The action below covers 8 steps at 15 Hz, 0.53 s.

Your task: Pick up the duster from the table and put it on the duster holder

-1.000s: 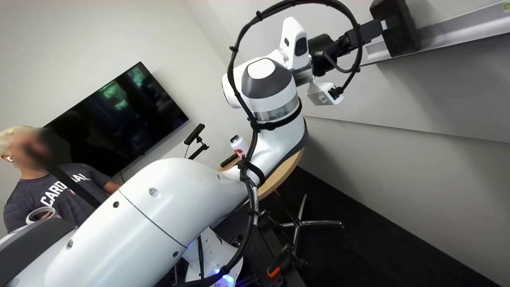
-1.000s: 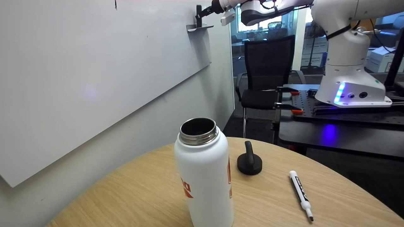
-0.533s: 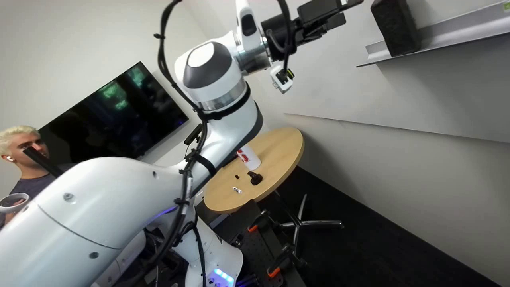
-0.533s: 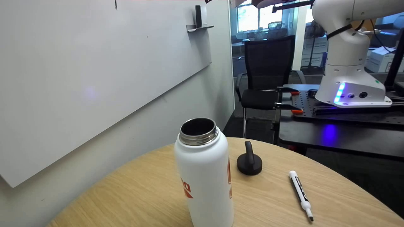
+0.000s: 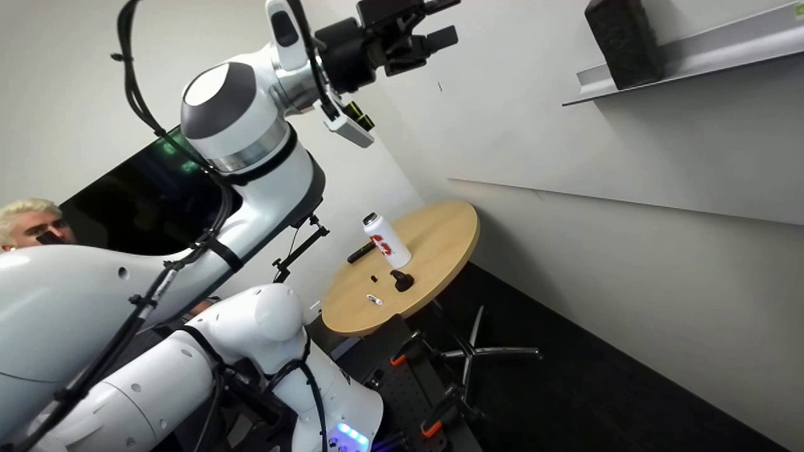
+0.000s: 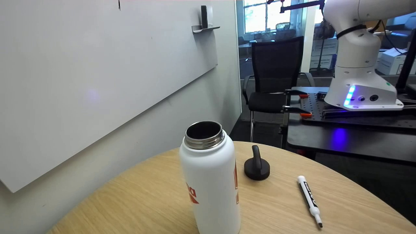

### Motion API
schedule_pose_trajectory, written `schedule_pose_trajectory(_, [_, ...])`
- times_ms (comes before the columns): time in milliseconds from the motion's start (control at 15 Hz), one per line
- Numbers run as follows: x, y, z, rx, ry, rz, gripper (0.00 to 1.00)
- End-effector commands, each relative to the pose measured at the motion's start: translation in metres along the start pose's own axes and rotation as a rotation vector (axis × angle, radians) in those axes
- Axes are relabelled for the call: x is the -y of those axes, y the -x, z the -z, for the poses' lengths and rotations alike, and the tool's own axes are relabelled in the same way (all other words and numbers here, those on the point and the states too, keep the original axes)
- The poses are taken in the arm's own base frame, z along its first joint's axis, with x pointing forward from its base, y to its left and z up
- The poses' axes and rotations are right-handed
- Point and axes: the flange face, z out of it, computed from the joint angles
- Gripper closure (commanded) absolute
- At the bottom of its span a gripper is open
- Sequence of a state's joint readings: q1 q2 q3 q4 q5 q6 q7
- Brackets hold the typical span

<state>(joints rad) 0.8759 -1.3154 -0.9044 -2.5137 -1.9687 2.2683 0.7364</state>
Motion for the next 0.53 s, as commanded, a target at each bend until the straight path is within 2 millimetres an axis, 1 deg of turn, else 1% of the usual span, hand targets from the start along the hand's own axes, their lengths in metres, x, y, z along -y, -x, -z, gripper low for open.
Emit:
schedule_pose_trajectory(0, [0.028,-0.012,0.021,0.073,0.072,0.138,0.0])
schedule_pose_trajectory(133, [0.045,-0.021,0.026,0.103,0.084,0.203,0.0])
schedule_pose_trajectory(467, [0.097,-0.045,0.026,0.182,0.104,0.368,0.0])
